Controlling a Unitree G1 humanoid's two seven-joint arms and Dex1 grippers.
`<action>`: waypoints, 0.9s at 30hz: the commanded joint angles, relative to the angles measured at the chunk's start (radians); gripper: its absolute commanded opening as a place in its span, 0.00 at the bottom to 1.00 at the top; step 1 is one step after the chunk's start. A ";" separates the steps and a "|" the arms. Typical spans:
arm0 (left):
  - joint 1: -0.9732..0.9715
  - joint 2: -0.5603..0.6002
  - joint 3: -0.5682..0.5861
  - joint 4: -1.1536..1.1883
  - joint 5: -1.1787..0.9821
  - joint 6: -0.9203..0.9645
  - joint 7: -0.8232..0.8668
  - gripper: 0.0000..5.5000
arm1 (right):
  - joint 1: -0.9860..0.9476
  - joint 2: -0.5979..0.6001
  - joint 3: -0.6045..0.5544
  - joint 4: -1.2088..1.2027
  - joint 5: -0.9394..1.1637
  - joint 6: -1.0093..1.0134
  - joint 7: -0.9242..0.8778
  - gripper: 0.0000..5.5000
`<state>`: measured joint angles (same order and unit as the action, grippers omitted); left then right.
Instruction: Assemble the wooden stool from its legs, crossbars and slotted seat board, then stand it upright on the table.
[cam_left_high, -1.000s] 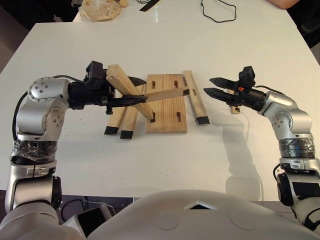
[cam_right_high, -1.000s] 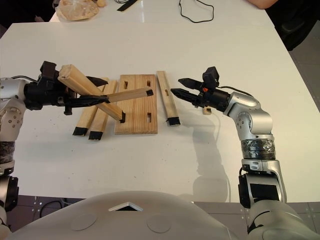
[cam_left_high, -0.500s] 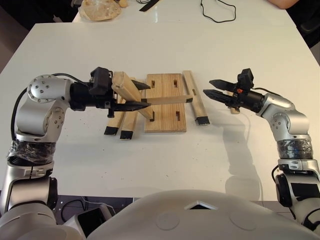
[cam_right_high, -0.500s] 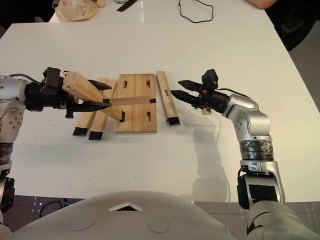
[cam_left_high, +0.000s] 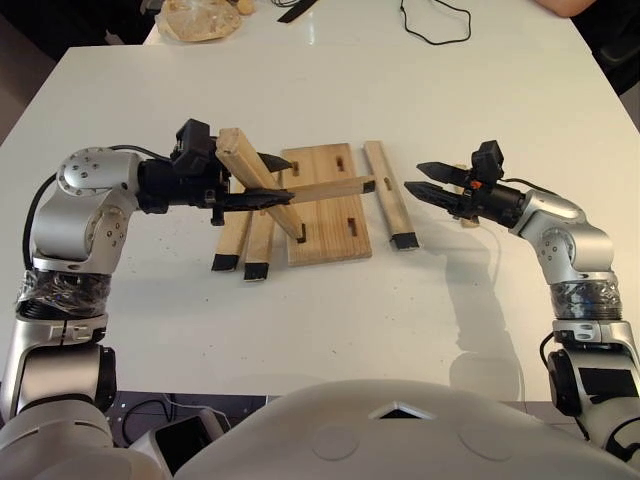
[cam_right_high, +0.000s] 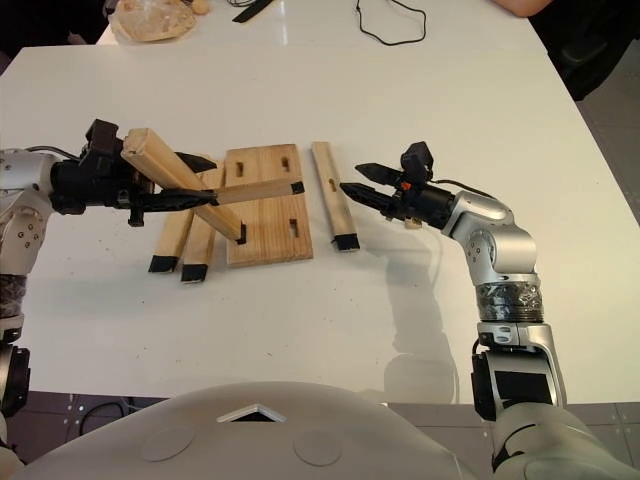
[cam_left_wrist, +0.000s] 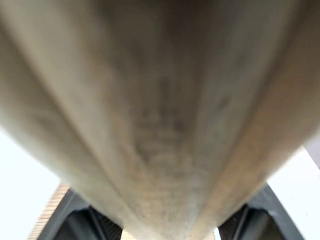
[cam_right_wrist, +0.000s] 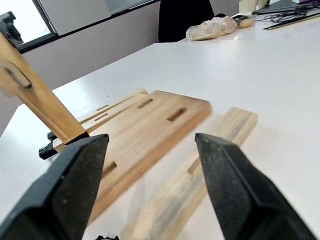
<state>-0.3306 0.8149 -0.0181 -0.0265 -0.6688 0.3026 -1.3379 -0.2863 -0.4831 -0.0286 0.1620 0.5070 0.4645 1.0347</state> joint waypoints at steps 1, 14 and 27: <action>0.010 0.019 -0.030 0.015 0.060 0.015 -0.036 0.37 | -0.022 -0.006 0.001 0.016 -0.016 -0.018 0.006 0.58; 0.159 -0.081 -0.100 -0.077 0.185 -0.103 0.092 0.37 | 0.011 0.026 0.003 -0.024 -0.011 -0.013 -0.030 0.58; -0.016 -0.044 -0.245 0.130 0.255 -0.131 -0.100 0.37 | 0.072 0.096 0.035 -0.056 -0.038 -0.050 -0.115 0.58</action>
<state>-0.3999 0.7396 -0.1499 0.0415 -0.5598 0.1281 -1.3762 -0.2322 -0.3956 0.0031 0.1208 0.4877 0.4299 0.9433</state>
